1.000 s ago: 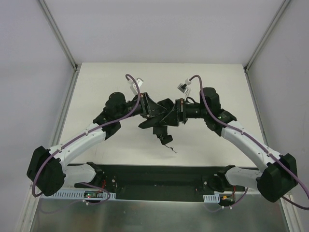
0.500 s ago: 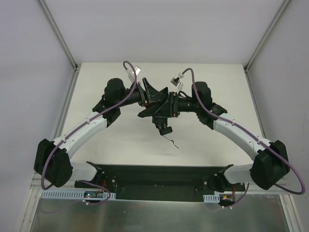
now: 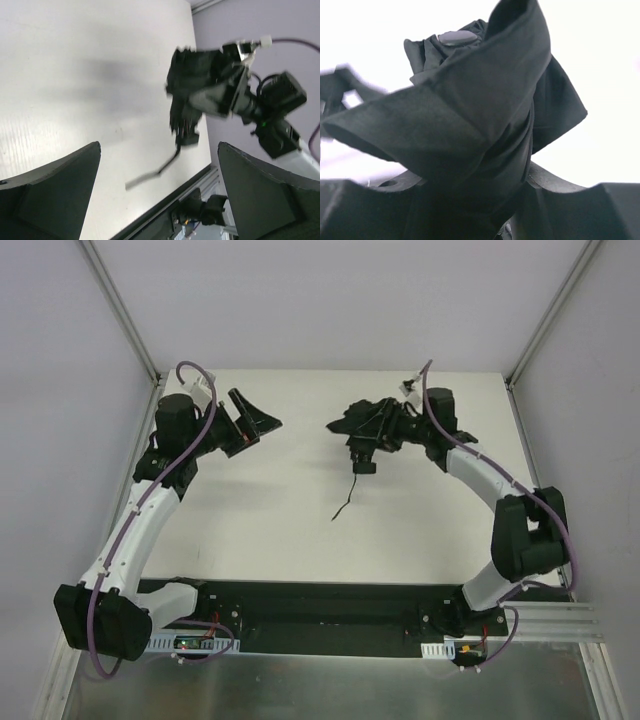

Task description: Put away the umbrella

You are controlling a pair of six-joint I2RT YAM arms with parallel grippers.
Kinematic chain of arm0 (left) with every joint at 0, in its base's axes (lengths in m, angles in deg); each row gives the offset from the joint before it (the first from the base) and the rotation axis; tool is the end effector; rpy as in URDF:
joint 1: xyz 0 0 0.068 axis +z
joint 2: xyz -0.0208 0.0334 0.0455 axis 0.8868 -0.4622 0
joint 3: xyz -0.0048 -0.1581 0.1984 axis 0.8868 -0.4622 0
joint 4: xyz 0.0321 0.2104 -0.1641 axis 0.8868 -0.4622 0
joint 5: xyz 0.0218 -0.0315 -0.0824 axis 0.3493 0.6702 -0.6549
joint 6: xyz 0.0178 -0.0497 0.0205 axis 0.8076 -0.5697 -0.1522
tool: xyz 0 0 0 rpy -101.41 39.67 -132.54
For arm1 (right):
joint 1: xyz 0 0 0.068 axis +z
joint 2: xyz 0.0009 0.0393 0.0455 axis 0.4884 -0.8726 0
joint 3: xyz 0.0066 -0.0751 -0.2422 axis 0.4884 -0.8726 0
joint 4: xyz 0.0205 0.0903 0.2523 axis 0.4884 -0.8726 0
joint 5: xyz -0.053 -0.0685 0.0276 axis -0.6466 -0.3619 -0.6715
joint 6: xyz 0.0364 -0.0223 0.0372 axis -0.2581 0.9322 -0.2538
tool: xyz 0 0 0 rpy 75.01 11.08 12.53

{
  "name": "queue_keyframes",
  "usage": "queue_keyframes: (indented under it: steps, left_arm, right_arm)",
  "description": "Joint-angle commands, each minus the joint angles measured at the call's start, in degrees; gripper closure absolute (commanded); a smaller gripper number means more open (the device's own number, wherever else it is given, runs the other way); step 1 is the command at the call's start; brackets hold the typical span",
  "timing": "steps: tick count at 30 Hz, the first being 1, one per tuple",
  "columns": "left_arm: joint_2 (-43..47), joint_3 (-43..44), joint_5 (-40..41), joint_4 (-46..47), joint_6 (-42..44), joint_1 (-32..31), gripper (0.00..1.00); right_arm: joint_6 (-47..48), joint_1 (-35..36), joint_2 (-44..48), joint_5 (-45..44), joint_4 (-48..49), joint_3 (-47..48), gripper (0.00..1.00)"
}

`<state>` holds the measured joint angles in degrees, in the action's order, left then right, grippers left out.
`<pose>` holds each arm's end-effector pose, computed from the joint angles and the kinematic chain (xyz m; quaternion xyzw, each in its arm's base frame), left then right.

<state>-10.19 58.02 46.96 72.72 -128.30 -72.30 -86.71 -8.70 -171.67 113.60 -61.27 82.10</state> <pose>0.2701 -0.0678 0.3537 -0.0685 0.7564 -0.4745 0.4450 0.3327 0.1538 0.2648 -0.1451 0.7711 0.5081 0.3551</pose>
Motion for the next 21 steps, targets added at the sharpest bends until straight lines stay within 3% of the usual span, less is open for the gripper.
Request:
queue_keyframes:
  steps: [1, 7, 14, 16, 21]
  left_arm:
    - [2.81, 0.31, 0.40, -7.51, 4.56, -0.37, 0.02]
    - [5.35, -3.03, -2.86, -7.51, 6.83, -1.77, 0.02]
    - [5.63, -3.48, -5.06, -7.51, 9.30, -2.74, 0.02]
    - [4.75, -2.60, -5.32, -7.51, 9.39, -2.83, 0.02]
    - [2.55, 0.48, -7.07, -8.30, 9.92, -2.92, 0.03]
  right_arm:
    - [-1.41, -11.02, -7.88, -10.49, -2.36, 7.73, 0.76]
    - [0.26, -23.07, -28.87, -17.62, -5.18, 27.74, 0.73]
    - [-2.45, -28.00, -49.37, -22.45, -7.81, 55.26, 0.60]
    - [-3.25, -28.53, -52.81, -23.50, -10.34, 59.23, 0.57]
    - [-0.45, -29.41, -52.57, -26.32, -14.39, 60.57, 0.34]
